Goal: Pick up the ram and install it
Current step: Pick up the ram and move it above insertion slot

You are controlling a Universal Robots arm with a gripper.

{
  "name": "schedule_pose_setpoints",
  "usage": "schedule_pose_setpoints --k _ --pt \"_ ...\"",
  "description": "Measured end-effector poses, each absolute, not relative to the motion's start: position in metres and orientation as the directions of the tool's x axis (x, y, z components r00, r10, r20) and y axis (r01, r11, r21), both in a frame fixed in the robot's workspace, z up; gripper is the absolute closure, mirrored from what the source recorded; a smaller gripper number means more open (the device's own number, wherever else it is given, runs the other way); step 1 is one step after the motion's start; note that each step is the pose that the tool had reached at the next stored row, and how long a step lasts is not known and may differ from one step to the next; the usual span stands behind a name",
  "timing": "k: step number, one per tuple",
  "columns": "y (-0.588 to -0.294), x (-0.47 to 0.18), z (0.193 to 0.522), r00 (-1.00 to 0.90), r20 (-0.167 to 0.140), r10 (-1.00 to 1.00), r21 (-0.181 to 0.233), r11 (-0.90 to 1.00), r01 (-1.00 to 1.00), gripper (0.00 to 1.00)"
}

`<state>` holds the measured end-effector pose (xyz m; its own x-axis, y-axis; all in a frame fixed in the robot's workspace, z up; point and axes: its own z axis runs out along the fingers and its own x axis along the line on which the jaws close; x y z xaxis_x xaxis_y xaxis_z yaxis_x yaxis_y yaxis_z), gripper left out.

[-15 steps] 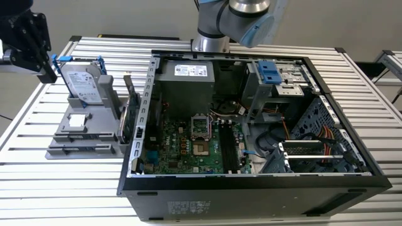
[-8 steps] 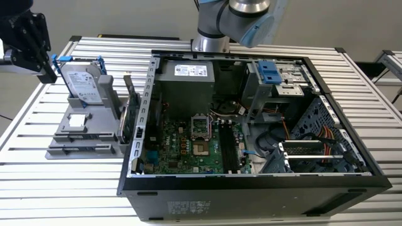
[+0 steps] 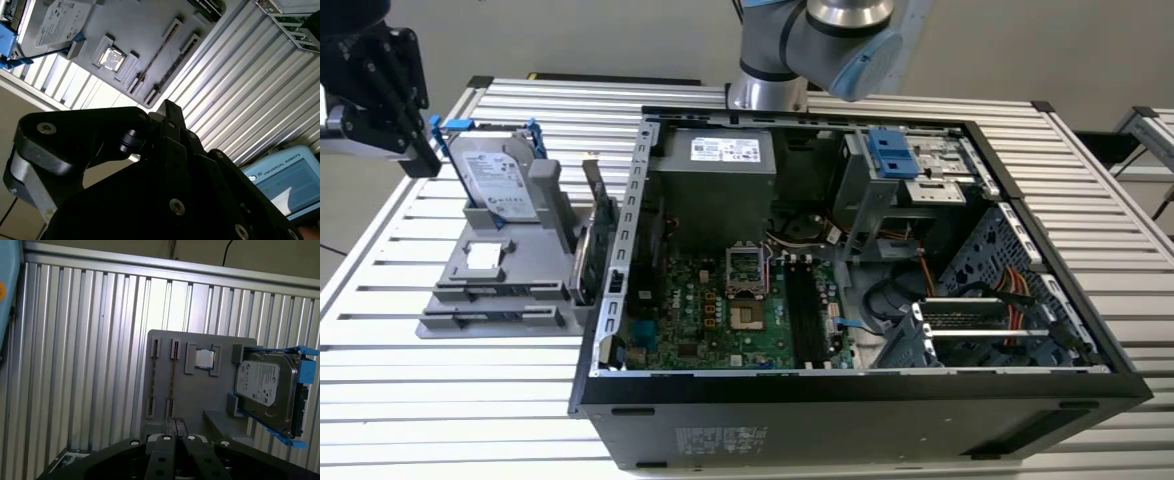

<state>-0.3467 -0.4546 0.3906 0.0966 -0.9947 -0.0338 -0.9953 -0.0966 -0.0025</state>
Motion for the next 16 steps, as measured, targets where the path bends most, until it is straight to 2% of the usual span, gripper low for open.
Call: schedule_pose_setpoints --k 2,3,16 --pt "-0.4546 -0.3467 0.3906 0.097 -0.034 -0.995 -0.003 -0.097 -0.995 1.0" --pt "-0.4546 -0.3467 0.3907 0.097 -0.034 -0.995 -0.002 -0.097 -0.995 0.0" --pt "-0.4548 -0.3467 0.3891 0.096 -0.034 -0.995 -0.002 -0.096 -0.995 0.0"
